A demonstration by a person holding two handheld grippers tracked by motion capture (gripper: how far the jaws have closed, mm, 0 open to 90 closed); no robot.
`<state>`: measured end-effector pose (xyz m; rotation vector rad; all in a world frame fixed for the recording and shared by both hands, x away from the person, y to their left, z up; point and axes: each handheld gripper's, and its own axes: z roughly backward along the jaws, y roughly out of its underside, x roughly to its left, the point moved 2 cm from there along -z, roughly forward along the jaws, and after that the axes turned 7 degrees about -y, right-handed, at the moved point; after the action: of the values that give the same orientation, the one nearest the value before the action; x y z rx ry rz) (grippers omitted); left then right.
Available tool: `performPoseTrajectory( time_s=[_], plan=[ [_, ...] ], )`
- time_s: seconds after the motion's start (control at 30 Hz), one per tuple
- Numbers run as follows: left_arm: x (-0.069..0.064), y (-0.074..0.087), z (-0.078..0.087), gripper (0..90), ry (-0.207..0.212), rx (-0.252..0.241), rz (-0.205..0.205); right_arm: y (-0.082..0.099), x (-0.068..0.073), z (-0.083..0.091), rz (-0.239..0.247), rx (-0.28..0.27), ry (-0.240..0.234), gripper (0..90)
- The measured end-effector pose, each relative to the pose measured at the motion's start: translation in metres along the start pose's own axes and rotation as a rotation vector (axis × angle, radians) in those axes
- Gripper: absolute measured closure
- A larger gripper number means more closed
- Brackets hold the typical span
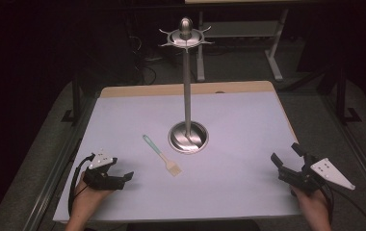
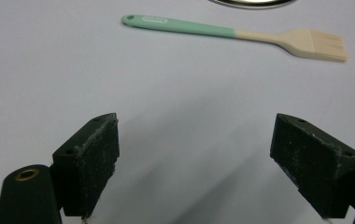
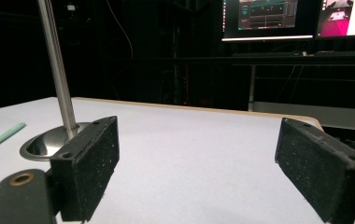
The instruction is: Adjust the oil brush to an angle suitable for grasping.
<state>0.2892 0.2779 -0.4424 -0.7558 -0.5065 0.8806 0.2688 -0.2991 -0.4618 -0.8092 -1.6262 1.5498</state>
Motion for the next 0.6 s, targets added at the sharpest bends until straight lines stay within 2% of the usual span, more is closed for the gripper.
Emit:
performPoseTrajectory(
  time_s=[0.1,0.2,0.3,0.43,0.53,0.6],
  plan=[
    [0.000,-0.006,-0.002,16.8,0.000,-0.007,0.010,0.000,0.001,-0.001,0.016,0.007,0.002,13.1],
    [0.000,-0.012,-0.005,20.8,0.001,0.002,0.001,0.000,0.001,-0.001,0.013,0.010,0.003,13.1],
    [0.003,-0.019,-0.009,25.1,0.002,-0.004,0.036,0.000,0.001,-0.001,0.012,0.007,0.004,13.1],
    [0.004,-0.031,-0.013,32.3,0.002,-0.026,0.031,0.000,0.001,-0.001,0.005,0.011,0.004,13.1],
    [0.003,-0.040,-0.018,38.9,0.006,-0.016,0.014,0.000,0.001,-0.001,0.004,0.008,0.003,13.1],
    [0.001,-0.046,-0.023,43.9,0.021,-0.027,0.013,0.000,0.001,-0.001,0.006,0.010,0.003,13.1]
  ],
)
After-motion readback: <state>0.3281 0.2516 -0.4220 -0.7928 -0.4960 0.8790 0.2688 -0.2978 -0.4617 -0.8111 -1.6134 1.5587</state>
